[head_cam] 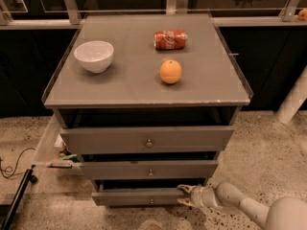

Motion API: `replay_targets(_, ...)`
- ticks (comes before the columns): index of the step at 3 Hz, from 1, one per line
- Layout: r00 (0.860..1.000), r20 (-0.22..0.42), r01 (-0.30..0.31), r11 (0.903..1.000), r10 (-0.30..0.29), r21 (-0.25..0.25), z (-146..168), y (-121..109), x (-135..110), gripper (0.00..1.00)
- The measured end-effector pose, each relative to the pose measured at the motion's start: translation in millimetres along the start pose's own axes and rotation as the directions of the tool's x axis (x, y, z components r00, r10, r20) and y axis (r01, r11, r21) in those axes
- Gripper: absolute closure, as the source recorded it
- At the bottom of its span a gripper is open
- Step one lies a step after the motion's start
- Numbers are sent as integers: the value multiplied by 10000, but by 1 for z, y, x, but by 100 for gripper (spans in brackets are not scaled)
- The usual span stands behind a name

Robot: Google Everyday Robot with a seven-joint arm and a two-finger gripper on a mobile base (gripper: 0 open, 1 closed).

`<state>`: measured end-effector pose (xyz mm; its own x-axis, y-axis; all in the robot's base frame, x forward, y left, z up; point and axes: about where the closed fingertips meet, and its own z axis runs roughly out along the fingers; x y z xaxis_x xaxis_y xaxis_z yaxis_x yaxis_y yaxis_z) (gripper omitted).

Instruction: Open bottom drawer

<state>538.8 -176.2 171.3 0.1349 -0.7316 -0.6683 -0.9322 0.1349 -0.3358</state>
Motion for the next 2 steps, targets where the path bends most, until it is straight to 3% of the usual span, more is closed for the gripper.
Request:
replay_targets(1, 9998, -135, -171, 9998, 172, 44, 2, 4, 12, 3)
replay_targets(2, 9998, -135, -174, 9998, 174, 45, 2, 4, 12, 0)
